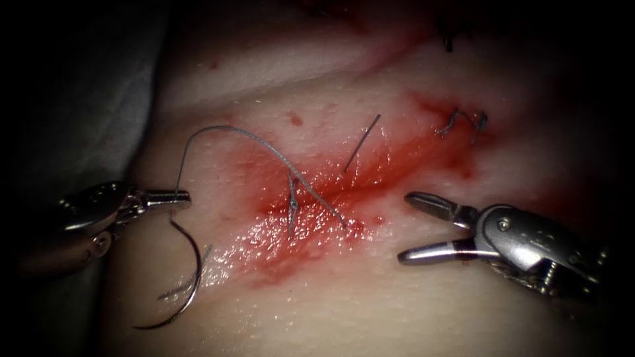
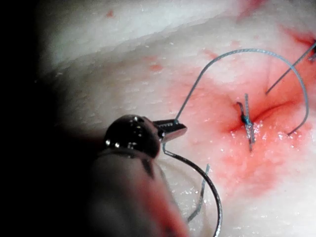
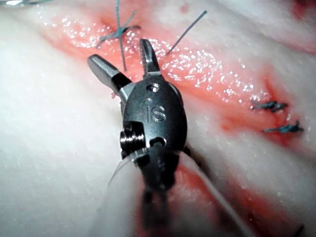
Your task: Wound Closure
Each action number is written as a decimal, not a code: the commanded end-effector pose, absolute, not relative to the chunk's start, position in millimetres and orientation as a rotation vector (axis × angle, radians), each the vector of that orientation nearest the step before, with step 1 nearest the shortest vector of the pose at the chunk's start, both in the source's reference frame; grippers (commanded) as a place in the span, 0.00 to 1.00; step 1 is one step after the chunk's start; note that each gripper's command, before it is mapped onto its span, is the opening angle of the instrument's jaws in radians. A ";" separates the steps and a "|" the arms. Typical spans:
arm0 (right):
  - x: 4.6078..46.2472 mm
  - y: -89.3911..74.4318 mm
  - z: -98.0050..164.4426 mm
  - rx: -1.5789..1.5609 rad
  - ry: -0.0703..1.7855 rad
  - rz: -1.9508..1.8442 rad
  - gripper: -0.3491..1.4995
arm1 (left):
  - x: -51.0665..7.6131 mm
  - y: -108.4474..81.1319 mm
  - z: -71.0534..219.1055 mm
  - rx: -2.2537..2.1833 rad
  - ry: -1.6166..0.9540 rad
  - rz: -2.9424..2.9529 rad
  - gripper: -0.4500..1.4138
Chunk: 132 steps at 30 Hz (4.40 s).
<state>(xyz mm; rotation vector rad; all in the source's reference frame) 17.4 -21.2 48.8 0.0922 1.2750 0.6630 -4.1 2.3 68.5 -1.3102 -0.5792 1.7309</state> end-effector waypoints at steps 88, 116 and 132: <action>29.5 -19.9 61.1 0.134 1.209 0.555 0.70 | -18.7 7.1 58.6 -0.842 0.527 2.854 0.00; 29.4 -22.8 62.4 0.444 1.501 0.422 0.43 | -18.9 12.4 69.4 -0.777 0.542 2.876 0.00; 27.3 -20.5 62.8 0.422 1.718 0.700 0.41 | -17.8 8.1 72.7 -0.727 0.524 2.900 0.00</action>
